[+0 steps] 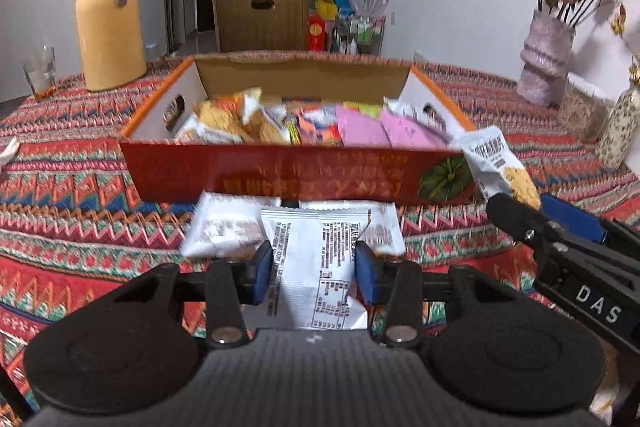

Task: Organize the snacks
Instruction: 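Carry both packets over the box and open both tools to drop them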

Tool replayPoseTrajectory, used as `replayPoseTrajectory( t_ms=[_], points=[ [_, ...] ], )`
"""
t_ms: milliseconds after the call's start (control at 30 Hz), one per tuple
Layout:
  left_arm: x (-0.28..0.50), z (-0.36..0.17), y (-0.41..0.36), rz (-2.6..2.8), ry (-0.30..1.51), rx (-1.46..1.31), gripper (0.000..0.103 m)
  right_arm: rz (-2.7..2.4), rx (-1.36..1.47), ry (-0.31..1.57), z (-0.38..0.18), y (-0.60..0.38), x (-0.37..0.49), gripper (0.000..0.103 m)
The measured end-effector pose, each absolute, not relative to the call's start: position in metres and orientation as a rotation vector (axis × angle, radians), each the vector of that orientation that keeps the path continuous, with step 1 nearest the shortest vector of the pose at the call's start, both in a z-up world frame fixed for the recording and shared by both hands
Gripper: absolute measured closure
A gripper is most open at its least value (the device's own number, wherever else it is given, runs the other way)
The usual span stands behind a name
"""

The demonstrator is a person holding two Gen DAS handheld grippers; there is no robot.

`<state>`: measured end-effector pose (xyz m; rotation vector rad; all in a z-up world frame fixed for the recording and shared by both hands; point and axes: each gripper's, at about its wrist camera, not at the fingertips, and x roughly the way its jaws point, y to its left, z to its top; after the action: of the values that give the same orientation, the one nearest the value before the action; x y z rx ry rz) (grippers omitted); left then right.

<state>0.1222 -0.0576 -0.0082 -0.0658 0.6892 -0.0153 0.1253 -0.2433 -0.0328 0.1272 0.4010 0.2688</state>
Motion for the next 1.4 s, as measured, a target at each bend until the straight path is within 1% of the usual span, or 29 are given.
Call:
replayPoseTrajectory(
  t_ms=[533, 733, 1033, 1300, 1400],
  points=[
    [0.144, 0.05, -0.024, 0.022, 0.536, -0.124, 0.06, 0.265, 0.08, 0.31, 0.012, -0.217, 0.152, 0.049],
    [0.164, 0.061, -0.01, 0.027, 0.505, -0.174, 0.06, 0.257, 0.075, 0.297, 0.025, -0.206, 0.173, 0.049],
    [0.204, 0.056, 0.001, 0.055, 0.498, -0.214, 0.06, 0.26, 0.061, 0.301, 0.026, -0.188, 0.214, 0.049],
    [0.231, 0.043, 0.015, 0.116, 0.461, -0.255, 0.06, 0.232, 0.087, 0.285, 0.006, -0.187, 0.247, 0.049],
    [0.241, 0.032, 0.022, 0.139, 0.48, -0.265, 0.06, 0.226, 0.098, 0.317, -0.002, -0.19, 0.257, 0.049]
  ],
)
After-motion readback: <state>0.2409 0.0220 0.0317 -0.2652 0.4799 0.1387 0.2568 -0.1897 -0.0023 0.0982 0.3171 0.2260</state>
